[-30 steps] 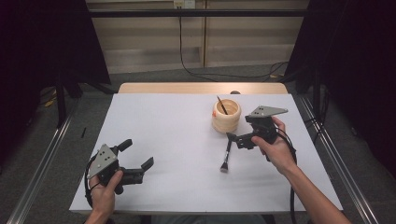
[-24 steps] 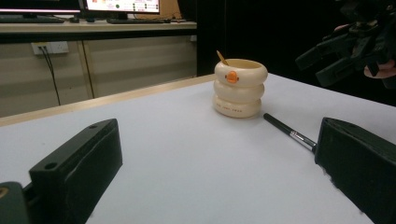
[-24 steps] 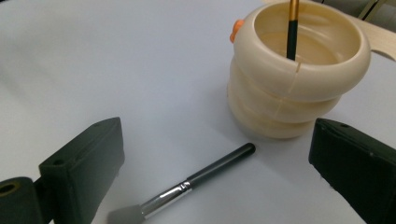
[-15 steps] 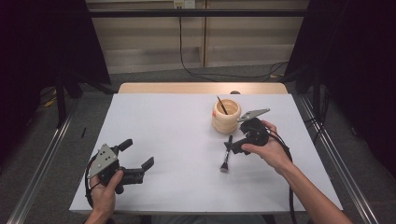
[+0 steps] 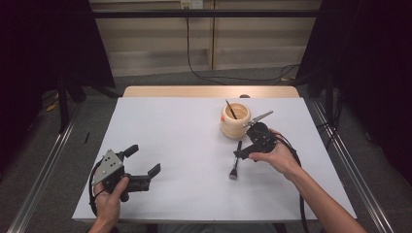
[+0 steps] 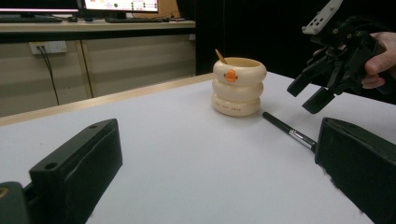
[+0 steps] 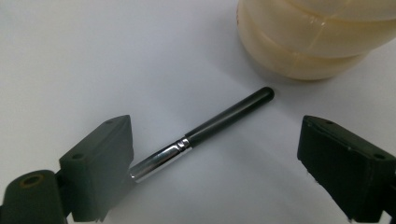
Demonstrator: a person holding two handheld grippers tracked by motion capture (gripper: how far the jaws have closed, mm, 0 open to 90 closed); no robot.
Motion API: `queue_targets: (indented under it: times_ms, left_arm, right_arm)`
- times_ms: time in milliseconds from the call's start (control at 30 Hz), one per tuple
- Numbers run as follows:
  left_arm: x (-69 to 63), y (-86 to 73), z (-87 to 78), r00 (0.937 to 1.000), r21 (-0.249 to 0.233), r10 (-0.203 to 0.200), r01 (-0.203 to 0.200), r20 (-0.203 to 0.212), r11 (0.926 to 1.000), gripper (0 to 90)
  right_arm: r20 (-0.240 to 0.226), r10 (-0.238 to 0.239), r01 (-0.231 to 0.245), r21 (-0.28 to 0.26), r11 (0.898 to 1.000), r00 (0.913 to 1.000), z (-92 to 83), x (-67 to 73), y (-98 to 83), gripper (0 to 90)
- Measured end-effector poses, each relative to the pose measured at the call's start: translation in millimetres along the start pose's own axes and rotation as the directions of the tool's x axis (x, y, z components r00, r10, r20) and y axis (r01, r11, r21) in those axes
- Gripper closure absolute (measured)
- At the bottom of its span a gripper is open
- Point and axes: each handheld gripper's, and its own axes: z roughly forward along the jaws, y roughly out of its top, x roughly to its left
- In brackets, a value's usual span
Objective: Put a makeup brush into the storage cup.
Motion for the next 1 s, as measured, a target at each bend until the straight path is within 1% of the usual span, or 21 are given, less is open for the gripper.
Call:
queue_targets:
  times_ms: [33,133,167,233,267,333,433,500,600,633,700,767,800,833,867,933,1000]
  left_arm:
    - [-0.1,0.0,0.0,1.0,0.0,0.001,-0.001,0.001,1.0,0.7]
    - [0.2,0.0,-0.1,1.0,-0.001,0.001,-0.001,0.0,1.0,0.8]
    - [0.1,-0.1,-0.2,1.0,-0.001,0.001,-0.001,0.0,1.0,0.8]
    - [0.0,0.0,-0.3,1.0,-0.003,0.0,0.0,0.001,1.0,0.8]
    - [-0.1,0.0,-0.3,1.0,-0.004,0.0,0.0,0.001,1.0,0.8]
    - [-0.1,0.0,0.0,1.0,-0.002,0.001,-0.001,0.002,1.0,0.8]
    - [0.2,-0.2,0.4,1.0,0.0,0.004,-0.004,0.002,1.0,0.8]
    - [0.0,-0.2,0.4,1.0,0.0,0.004,-0.004,0.002,1.0,0.8]
    - [-0.4,-0.2,0.1,1.0,-0.003,0.005,-0.005,0.004,1.0,0.8]
    - [-0.4,-0.1,0.1,1.0,-0.004,0.003,-0.003,0.005,1.0,0.8]
    - [-0.3,-0.1,-0.2,1.0,-0.004,-0.002,0.002,0.005,1.0,0.8]
    - [0.2,-0.2,-0.1,1.0,-0.003,0.0,0.0,0.003,1.0,0.8]
    - [0.4,-0.2,0.0,1.0,-0.001,0.002,-0.002,0.002,1.0,0.7]
    - [0.4,-0.4,0.4,1.0,-0.002,0.001,-0.001,0.003,1.0,0.7]
    - [0.3,-0.5,0.5,1.0,0.0,0.003,-0.003,0.004,1.0,0.8]
    - [-0.2,-0.5,0.7,1.0,0.0,0.005,-0.005,0.006,1.0,0.8]
    - [-0.3,-0.5,0.8,1.0,0.0,0.005,-0.005,0.006,1.0,0.8]
  right_arm:
    - [-0.008,-0.003,0.003,0.017,1.0,1.0,1.5,0.2,0.2,11.6]
    - [-0.022,0.019,-0.018,0.06,0.998,0.9996,4.6,1.3,1.5,11.7]
    - [-0.025,0.04,-0.038,0.074,0.997,0.9989,5.5,0.7,2.2,12.3]
    - [-0.001,0.046,-0.046,0.094,0.995,0.9989,7.5,-0.3,3.7,13.7]
    - [-0.001,0.06,-0.06,0.104,0.993,0.9982,8.3,-1.0,4.4,14.6]
    - [0.015,0.066,-0.068,0.136,0.988,0.9977,10.2,-0.7,6.1,18.7]
    - [0.018,0.07,-0.072,0.152,0.986,0.9974,11.4,0.8,8.5,23.1]
    - [0.009,0.084,-0.085,0.149,0.985,0.9964,11.7,1.8,10.1,26.0]
    - [0.007,0.1,-0.1,0.165,0.981,0.995,15.0,3.0,10.4,30.5]
    - [0.007,0.112,-0.112,0.17,0.979,0.9937,16.4,3.5,10.5,31.5]
    - [-0.01,0.144,-0.14,0.177,0.974,0.9895,18.1,2.6,10.7,33.2]
    - [-0.013,0.163,-0.159,0.172,0.972,0.9865,18.0,2.4,11.2,37.8]
    - [-0.016,0.169,-0.164,0.171,0.972,0.9855,17.9,1.8,11.4,38.1]
    - [-0.027,0.173,-0.166,0.177,0.97,0.9846,18.4,1.1,11.3,38.6]
    - [-0.025,0.176,-0.169,0.184,0.968,0.984,19.3,1.3,11.3,40.0]
    - [-0.026,0.165,-0.156,0.205,0.966,0.986,21.7,1.6,10.5,41.8]
    - [-0.019,0.168,-0.159,0.225,0.961,0.9857,24.2,2.6,9.9,42.4]
